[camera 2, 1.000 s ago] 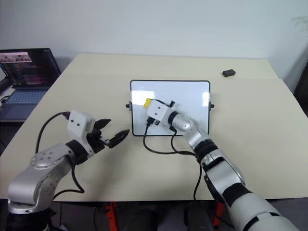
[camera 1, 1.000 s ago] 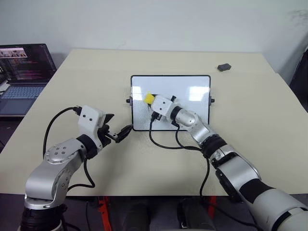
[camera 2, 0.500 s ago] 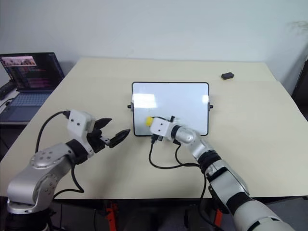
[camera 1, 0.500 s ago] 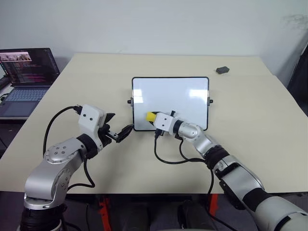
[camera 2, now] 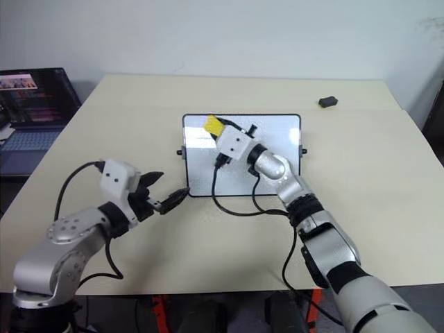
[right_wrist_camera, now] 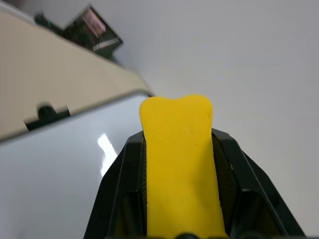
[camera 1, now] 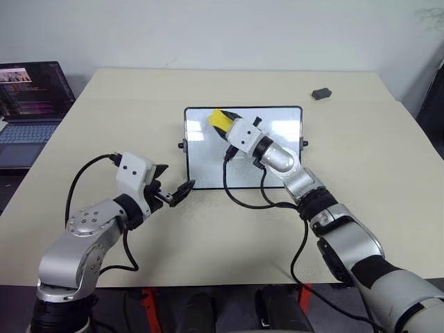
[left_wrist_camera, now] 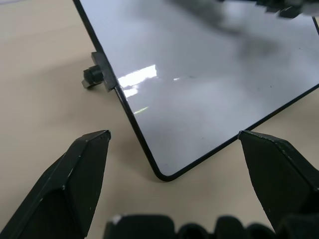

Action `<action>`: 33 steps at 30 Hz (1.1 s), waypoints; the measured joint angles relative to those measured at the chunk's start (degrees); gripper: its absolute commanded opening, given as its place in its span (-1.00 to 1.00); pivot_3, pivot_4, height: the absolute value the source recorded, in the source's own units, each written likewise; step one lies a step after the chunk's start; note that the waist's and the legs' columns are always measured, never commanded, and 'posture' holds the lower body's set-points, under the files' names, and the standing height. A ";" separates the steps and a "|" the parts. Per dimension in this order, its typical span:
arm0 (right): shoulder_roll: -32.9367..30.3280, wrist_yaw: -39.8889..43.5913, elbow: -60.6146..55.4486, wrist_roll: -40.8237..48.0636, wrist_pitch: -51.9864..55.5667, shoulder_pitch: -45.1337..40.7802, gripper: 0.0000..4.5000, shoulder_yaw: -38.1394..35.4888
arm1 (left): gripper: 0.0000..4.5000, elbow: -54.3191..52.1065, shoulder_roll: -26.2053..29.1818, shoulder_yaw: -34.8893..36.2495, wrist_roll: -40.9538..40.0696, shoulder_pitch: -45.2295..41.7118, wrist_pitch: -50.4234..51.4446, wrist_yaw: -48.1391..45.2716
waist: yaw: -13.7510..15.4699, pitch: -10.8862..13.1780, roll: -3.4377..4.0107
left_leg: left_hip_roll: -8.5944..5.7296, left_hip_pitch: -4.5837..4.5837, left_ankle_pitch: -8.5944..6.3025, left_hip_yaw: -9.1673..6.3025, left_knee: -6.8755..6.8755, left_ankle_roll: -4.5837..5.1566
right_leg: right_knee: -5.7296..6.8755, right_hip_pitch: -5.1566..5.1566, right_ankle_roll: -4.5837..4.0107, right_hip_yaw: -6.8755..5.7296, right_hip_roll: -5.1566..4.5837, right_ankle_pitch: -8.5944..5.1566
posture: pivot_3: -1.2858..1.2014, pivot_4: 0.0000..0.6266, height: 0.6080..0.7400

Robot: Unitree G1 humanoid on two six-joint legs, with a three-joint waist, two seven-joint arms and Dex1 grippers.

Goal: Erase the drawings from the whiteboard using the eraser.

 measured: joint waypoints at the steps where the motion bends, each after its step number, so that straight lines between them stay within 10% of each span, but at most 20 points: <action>1: 0.12 -0.10 1.63 -0.44 1.25 -0.19 -0.41 0.16 | 1.00 0.00 0.00 -0.01 0.00 0.00 0.00 -0.12 | -0.03 0.00 0.00 | 0.00 0.00 0.00 0.00 0.00 0.00 | 0.00 0.00 0.00 0.01 0.00 0.00 | 0.03 -0.52 1.00; 20: -0.24 11.05 -4.40 -6.69 5.15 8.95 -0.41 10.42 | 1.00 1.44 0.67 -0.07 0.34 -2.12 -0.19 -1.93 | -0.55 -0.03 0.00 | -0.01 1.42 0.24 -0.09 0.06 0.20 | -0.02 1.43 -0.04 -0.01 0.09 0.13 | 0.03 -0.52 1.00; 33: -1.38 4.00 -17.25 4.30 1.82 9.20 -0.41 -3.00 | 1.00 2.08 0.77 -0.74 0.63 -2.28 -0.25 -2.26 | -0.36 0.08 0.02 | 0.01 0.96 -0.01 -0.05 -0.39 0.01 | -0.34 1.00 0.03 0.02 0.04 -0.06 | 0.03 -0.52 1.00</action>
